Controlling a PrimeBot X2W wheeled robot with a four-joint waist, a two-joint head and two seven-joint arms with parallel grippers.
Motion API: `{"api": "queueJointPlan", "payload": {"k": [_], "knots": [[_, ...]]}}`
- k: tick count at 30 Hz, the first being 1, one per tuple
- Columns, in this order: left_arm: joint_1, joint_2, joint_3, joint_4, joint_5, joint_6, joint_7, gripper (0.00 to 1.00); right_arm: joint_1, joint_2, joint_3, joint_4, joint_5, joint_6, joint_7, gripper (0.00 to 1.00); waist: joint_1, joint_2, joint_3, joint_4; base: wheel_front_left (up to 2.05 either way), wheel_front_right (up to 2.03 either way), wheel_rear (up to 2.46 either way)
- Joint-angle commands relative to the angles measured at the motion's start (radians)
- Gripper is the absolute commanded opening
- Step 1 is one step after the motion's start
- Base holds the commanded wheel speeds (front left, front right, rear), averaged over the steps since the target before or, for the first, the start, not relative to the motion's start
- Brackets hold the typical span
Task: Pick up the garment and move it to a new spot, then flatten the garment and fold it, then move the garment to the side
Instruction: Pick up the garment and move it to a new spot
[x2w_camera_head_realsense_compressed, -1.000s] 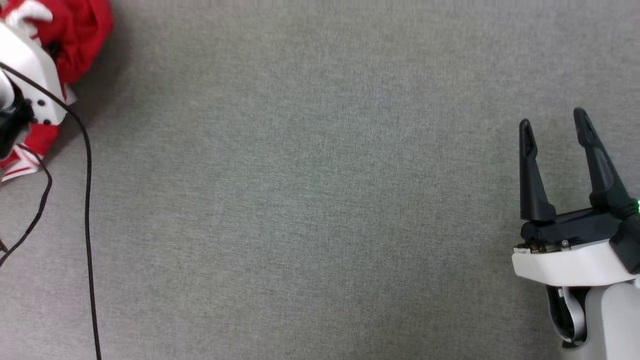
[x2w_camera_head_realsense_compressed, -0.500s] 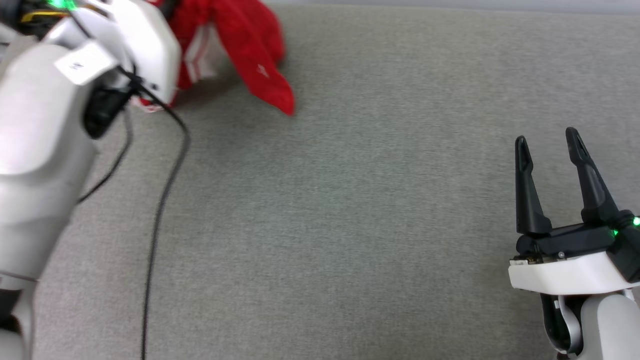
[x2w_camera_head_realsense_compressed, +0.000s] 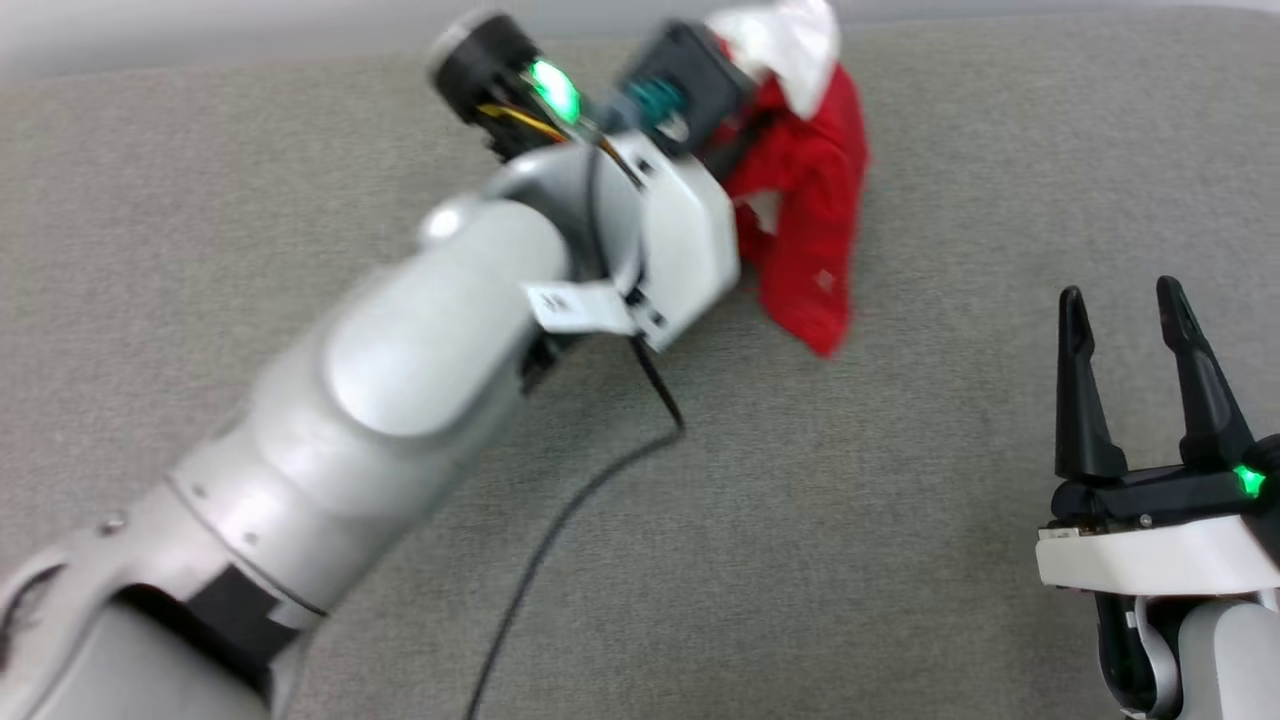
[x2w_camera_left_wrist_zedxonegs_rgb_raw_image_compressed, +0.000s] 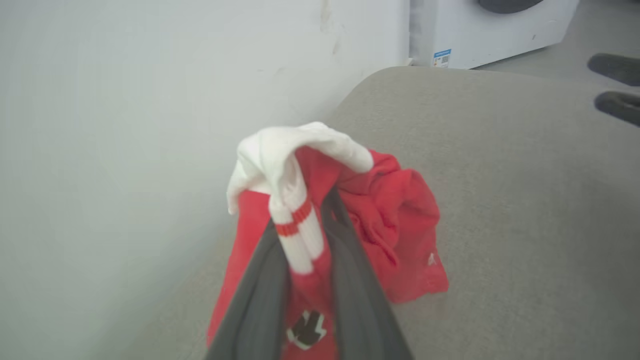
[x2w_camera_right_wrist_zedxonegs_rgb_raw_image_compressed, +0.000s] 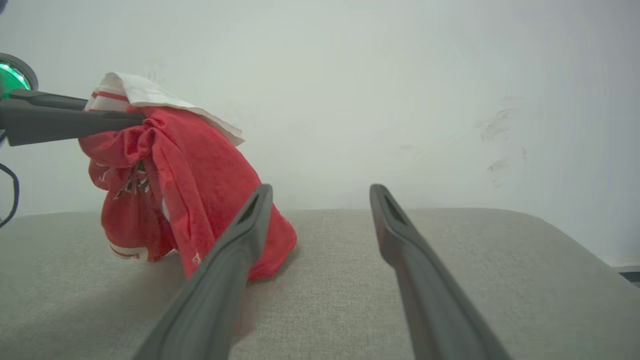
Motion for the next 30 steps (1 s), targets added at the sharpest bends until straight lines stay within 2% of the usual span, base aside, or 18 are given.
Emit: {"api": "queueJointPlan", "payload": {"k": [1,8,15,23,24,25,26,30], "knots": [[0.022,-0.017,-0.014,-0.003,-0.007,0.0,-0.018,0.0,0.01,0.003,0.001,0.002,0.005,-0.001,-0.002,1.0,0.0,0.0,0.003,-0.019,0.0,0.0,0.0],[0.115,-0.074,-0.096,0.046,-0.035,0.0,-0.077,0.0,0.022,0.003,-0.015,0.006,0.019,-0.001,-0.002,1.0,0.0,0.0,0.003,-0.032,0.0,0.0,0.0],[0.275,-0.057,-0.153,0.157,-0.051,0.012,-0.108,0.0,0.033,0.003,-0.015,0.018,0.014,-0.001,-0.002,1.0,0.0,0.0,-0.023,-0.007,0.0,0.0,0.0],[0.386,-0.028,-0.163,0.23,-0.076,0.035,-0.143,0.0,0.056,0.003,-0.023,0.025,-0.004,-0.001,-0.002,1.0,0.0,0.0,-0.056,0.023,0.0,0.0,0.0],[0.393,-0.029,-0.16,0.233,-0.079,0.038,-0.153,0.09,0.061,0.003,-0.025,0.026,-0.006,-0.001,-0.002,1.0,0.0,0.0,-0.062,0.027,0.0,0.0,0.0],[0.399,-0.031,-0.156,0.234,-0.081,0.046,-0.165,0.87,0.067,0.003,-0.024,0.029,-0.009,-0.001,-0.002,1.0,0.0,0.0,-0.068,0.03,0.0,0.0,0.0],[0.399,-0.033,-0.151,0.23,-0.076,0.055,-0.186,1.0,0.072,0.003,-0.024,0.032,-0.01,-0.001,-0.002,1.0,0.0,0.0,-0.076,0.034,0.0,0.0,0.0],[0.413,-0.039,-0.138,0.202,-0.055,0.105,-0.27,1.0,0.092,0.003,-0.022,0.044,-0.014,-0.001,-0.002,1.0,0.0,0.0,-0.115,0.045,0.0,0.0,0.0]]}}
